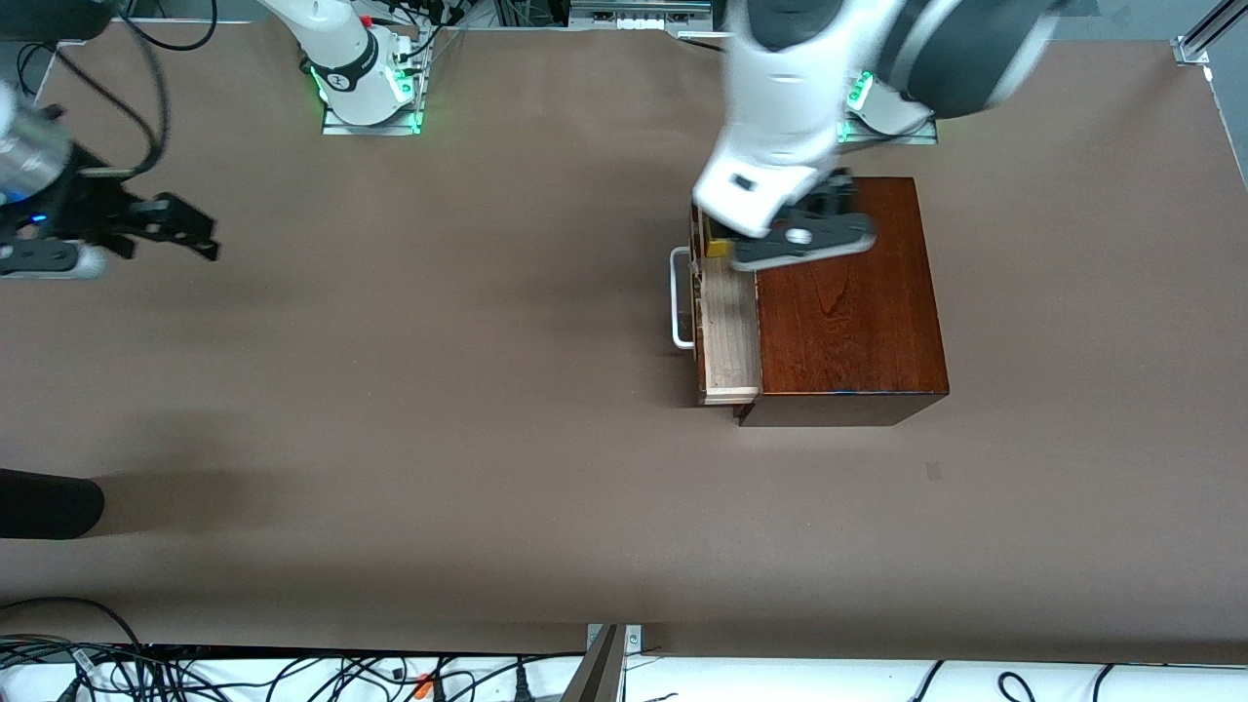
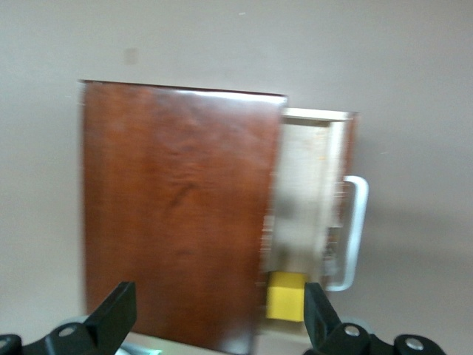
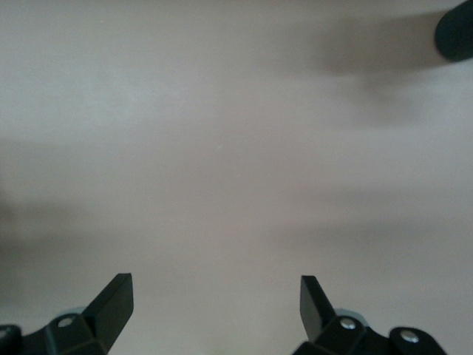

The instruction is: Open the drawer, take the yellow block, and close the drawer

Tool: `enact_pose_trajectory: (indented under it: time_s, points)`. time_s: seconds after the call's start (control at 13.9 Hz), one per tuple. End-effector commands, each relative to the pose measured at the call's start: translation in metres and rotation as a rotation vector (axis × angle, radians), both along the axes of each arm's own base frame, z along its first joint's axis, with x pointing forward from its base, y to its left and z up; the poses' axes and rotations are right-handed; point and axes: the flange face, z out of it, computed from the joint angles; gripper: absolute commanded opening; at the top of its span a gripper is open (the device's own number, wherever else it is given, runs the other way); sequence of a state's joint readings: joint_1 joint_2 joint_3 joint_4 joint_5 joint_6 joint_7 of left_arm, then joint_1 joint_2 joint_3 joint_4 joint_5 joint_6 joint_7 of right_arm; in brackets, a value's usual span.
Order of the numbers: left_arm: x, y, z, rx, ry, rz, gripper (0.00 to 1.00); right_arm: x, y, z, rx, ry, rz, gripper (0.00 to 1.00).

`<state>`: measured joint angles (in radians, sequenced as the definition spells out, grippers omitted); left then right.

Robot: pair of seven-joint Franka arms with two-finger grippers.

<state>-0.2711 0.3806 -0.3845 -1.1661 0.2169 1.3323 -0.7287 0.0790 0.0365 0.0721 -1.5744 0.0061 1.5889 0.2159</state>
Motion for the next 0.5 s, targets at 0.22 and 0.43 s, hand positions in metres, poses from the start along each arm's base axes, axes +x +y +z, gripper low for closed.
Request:
enact_pose_trajectory:
  time_s: [0.22,0.43]
  points:
    - [0.030,0.141,0.027,-0.142,0.105,-0.106,1.00,-0.039,0.133,0.014,0.014,0.009,-0.267,1.00]
    - [0.027,0.211,0.040,-0.183,0.091,-0.189,1.00,-0.067,0.222,-0.006,0.012,0.027,-0.470,1.00]
